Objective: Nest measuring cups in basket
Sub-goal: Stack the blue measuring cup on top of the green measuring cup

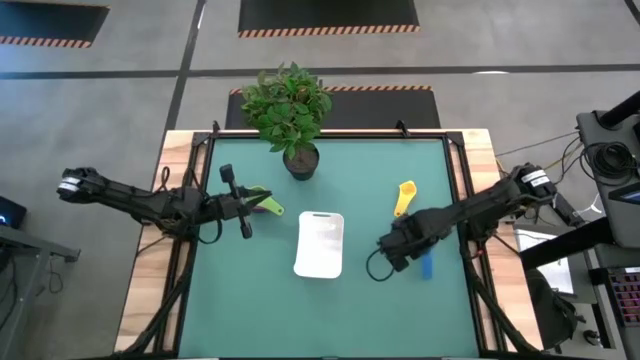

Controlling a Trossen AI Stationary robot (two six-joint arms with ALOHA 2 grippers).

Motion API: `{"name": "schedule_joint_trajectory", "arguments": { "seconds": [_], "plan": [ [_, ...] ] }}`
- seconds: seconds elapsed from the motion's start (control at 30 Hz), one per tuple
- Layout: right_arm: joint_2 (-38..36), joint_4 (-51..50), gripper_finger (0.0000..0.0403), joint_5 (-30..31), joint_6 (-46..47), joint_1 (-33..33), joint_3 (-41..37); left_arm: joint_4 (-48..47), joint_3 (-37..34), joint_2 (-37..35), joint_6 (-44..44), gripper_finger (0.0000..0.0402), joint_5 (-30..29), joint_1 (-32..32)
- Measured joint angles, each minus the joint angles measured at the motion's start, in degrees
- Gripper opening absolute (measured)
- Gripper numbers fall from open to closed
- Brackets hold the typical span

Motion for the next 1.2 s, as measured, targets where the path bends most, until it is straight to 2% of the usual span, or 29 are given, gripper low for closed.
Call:
{"name": "schedule_joint_trajectory", "arguments": {
  "seconds": [0.27, 0.43, 0.7, 0.83, 1.0, 1.2],
  "plan": [
    [0.3, 0.9, 0.0009, 13.6, -14.7, -6.2, 15.2, 0.2, 0.0, -0.8, 0.0, 0.0000, 0.0, 0.0],
    [0.3, 9.1, 0.0009, 18.5, -27.1, -9.9, 21.9, 0.2, 0.0, -3.2, -0.7, 0.0000, 0.0, 0.0],
    [0.4, 30.1, 0.0009, 18.5, -49.1, -14.5, 24.8, -0.5, 0.0, -7.8, -3.4, 0.0000, 0.0, 0.0],
    [2.2, 37.8, 0.0009, 15.3, -57.0, -16.4, 26.0, -0.5, 0.0, -9.8, -5.1, 0.0000, 0.0, 0.0],
    [9.3, 39.0, 0.0009, 12.5, -65.3, -17.2, 31.8, -0.6, 0.0, -12.0, -7.4, 0.0000, -0.7, 0.0],
    [20.3, 34.6, 0.0009, 12.4, -75.2, -17.4, 44.3, -0.8, -0.3, -14.3, -9.4, 0.0000, -1.5, 0.0]
  ]
}}
